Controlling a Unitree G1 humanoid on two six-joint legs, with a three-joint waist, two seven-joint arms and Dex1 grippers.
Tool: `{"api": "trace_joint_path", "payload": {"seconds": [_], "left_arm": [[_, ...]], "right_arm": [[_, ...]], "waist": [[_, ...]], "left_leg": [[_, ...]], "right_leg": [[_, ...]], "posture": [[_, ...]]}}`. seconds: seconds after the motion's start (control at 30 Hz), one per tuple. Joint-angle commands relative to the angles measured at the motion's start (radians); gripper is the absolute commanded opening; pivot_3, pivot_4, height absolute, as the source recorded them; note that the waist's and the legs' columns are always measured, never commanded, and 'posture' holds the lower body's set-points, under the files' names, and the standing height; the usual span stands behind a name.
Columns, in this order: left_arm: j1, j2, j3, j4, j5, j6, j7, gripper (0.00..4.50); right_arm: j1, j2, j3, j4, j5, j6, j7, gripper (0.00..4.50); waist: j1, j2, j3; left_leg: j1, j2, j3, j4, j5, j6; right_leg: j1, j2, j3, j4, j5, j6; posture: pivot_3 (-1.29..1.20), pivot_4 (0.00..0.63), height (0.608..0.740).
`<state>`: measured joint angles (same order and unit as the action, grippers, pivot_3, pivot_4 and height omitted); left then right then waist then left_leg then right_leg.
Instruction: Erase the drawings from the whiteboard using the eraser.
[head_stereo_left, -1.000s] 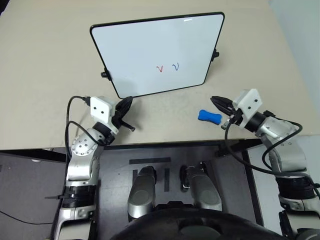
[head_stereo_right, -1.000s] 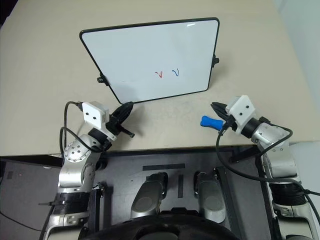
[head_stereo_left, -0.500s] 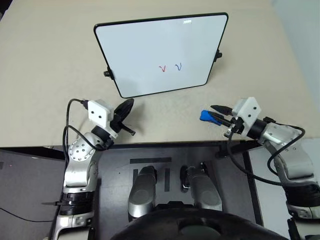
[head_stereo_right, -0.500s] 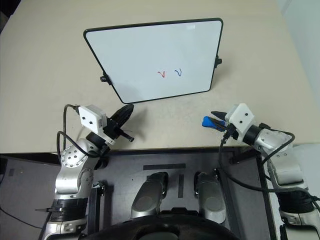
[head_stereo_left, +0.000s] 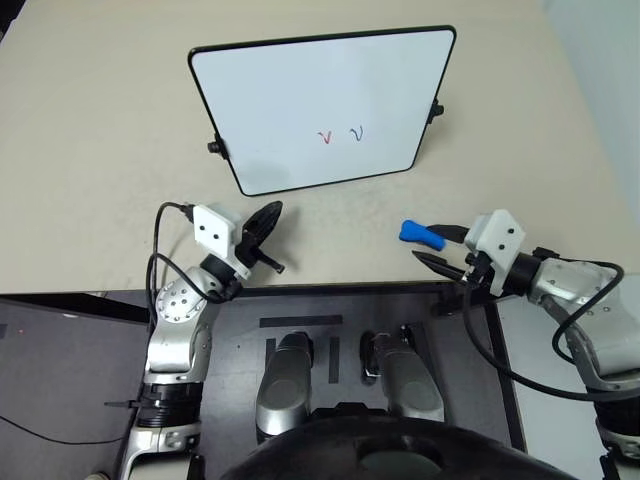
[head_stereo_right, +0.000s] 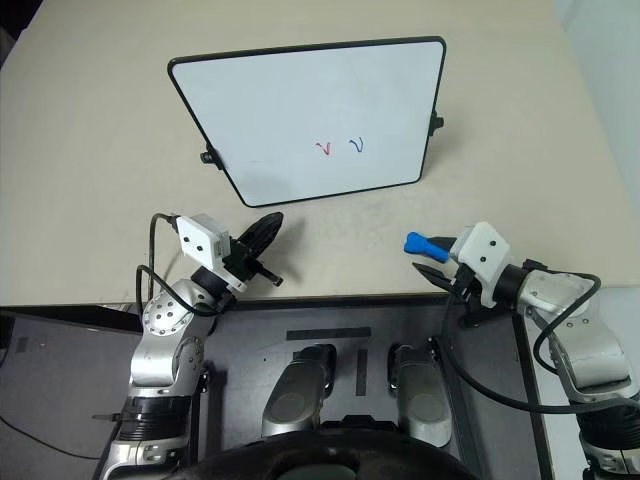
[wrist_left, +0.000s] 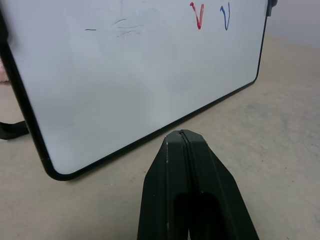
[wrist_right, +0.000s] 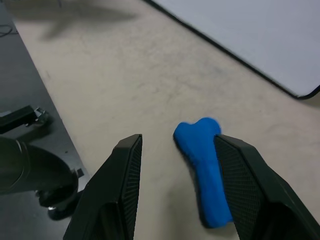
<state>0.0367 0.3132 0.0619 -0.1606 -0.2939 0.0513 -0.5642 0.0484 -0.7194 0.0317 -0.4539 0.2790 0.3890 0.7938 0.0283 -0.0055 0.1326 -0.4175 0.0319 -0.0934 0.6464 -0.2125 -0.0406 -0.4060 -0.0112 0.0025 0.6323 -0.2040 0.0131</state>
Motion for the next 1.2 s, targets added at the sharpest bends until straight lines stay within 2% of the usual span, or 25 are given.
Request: {"api": "trace_joint_path", "payload": {"seconds": [0.03,0.53,0.63,0.8,0.83,1.07,1.2], "left_arm": [[-0.007,-0.002,0.0,-0.016,0.001,-0.019,0.003,0.0],[0.017,0.005,0.014,-0.04,0.003,-0.017,0.013,0.0],[0.015,0.006,0.015,-0.039,0.003,-0.017,0.014,0.0],[0.005,0.008,0.013,-0.033,0.004,-0.017,0.011,0.0],[0.003,0.008,0.013,-0.031,0.004,-0.017,0.01,0.0],[-0.013,0.009,0.012,-0.015,0.006,-0.021,0.006,0.0],[-0.025,0.011,0.012,-0.004,0.006,-0.022,0.0,0.0]], "right_arm": [[-0.032,0.016,0.027,0.044,-0.025,-0.048,0.008,2.39],[-0.095,0.045,0.087,0.224,-0.098,-0.153,0.02,2.39],[-0.097,0.049,0.086,0.23,-0.102,-0.16,0.017,1.83],[-0.095,0.05,0.087,0.235,-0.12,-0.183,0.012,0.21],[-0.094,0.051,0.086,0.235,-0.122,-0.187,0.012,0.02],[-0.115,0.062,0.079,0.208,-0.132,-0.209,0.006,0.02],[-0.225,0.093,0.071,0.138,-0.135,-0.247,-0.01,0.02]], "waist": [[0.0,0.0,0.0],[0.0,0.0,0.0],[0.0,0.0,0.0],[-0.001,0.0,0.0],[-0.001,0.0,0.0],[-0.001,0.0,0.0],[-0.012,0.0,0.0]], "left_leg": [[0.0,0.0,0.0,0.0,0.0,0.0],[0.001,0.0,0.0,0.0,0.0,0.0],[0.002,0.0,0.0,0.0,0.0,0.0],[0.004,0.0,0.0,0.0,0.0,0.0],[0.004,0.0,0.0,0.0,0.0,0.0],[0.004,0.0,0.0,0.0,0.0,0.0],[0.004,0.0,0.0,0.0,0.001,0.0]], "right_leg": [[0.0,0.0,0.0,0.0,0.0,0.0],[0.0,0.0,0.001,0.001,0.001,-0.001],[0.001,0.0,0.001,0.002,0.001,-0.001],[0.002,0.0,0.001,0.002,0.001,-0.001],[0.002,0.0,0.001,0.002,0.001,-0.001],[0.002,0.0,0.001,0.002,0.001,-0.001],[0.001,0.0,0.002,0.003,0.001,-0.002]], "posture": [[0.0,0.15,0.74],[0.0,0.15,0.74],[0.0,0.15,0.74],[0.0,0.15,0.74],[0.0,0.15,0.74],[0.0,0.15,0.74],[0.0,0.15,0.74]]}}
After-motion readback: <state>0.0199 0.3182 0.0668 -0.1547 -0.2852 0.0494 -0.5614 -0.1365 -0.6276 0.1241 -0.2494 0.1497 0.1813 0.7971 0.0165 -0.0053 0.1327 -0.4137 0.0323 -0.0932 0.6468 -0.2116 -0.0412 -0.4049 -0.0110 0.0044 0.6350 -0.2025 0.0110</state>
